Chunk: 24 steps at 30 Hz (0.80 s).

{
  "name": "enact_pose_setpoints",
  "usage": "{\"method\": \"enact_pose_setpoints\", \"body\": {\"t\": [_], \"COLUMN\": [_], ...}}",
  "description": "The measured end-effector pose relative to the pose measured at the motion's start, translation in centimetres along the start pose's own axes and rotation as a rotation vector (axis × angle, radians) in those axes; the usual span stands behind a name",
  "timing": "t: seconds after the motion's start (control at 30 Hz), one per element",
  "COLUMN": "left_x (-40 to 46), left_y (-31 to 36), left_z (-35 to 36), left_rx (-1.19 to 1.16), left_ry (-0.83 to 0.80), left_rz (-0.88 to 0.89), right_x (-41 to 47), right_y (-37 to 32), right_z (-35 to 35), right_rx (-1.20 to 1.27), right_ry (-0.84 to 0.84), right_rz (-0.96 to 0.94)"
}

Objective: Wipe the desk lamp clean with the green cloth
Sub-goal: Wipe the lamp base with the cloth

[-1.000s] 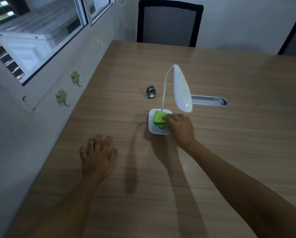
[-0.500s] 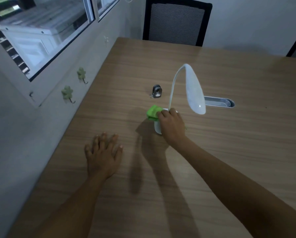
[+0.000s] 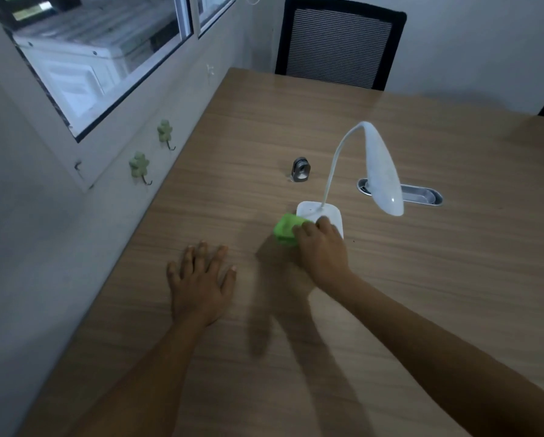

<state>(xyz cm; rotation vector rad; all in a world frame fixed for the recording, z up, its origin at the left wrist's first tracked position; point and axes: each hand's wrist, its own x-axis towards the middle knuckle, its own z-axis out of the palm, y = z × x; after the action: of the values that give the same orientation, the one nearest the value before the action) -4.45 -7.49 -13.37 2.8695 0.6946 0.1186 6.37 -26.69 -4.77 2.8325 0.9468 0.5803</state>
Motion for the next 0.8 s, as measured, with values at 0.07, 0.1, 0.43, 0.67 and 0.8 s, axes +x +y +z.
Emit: {"method": "enact_pose_setpoints", "body": {"t": [0.07,0.1,0.43,0.67,0.8], "left_x": [0.0,0.0,0.0,-0.1,0.1], "left_y": [0.0,0.0,0.0,0.0,0.0], "left_z": [0.0,0.0,-0.2,0.0,0.0], "left_rx": [0.002,0.0,-0.003,-0.009,-0.003], "left_ry": [0.007,0.015,0.017,0.01,0.0], "left_rz": [0.001,0.002,0.0,0.007,0.0], "right_x": [2.3,2.9,-5.9,-1.4,-4.0], "right_y": [1.2,1.4,1.1,5.9,5.0], "right_z": [0.1,0.5,1.8,1.8,1.9], "right_rx": [-0.009,-0.006,0.209,0.42,0.436], "right_ry": [-0.081,-0.106,0.078,0.017,-0.067], "right_rz": [0.102,0.125,-0.194,0.035,-0.039]}}
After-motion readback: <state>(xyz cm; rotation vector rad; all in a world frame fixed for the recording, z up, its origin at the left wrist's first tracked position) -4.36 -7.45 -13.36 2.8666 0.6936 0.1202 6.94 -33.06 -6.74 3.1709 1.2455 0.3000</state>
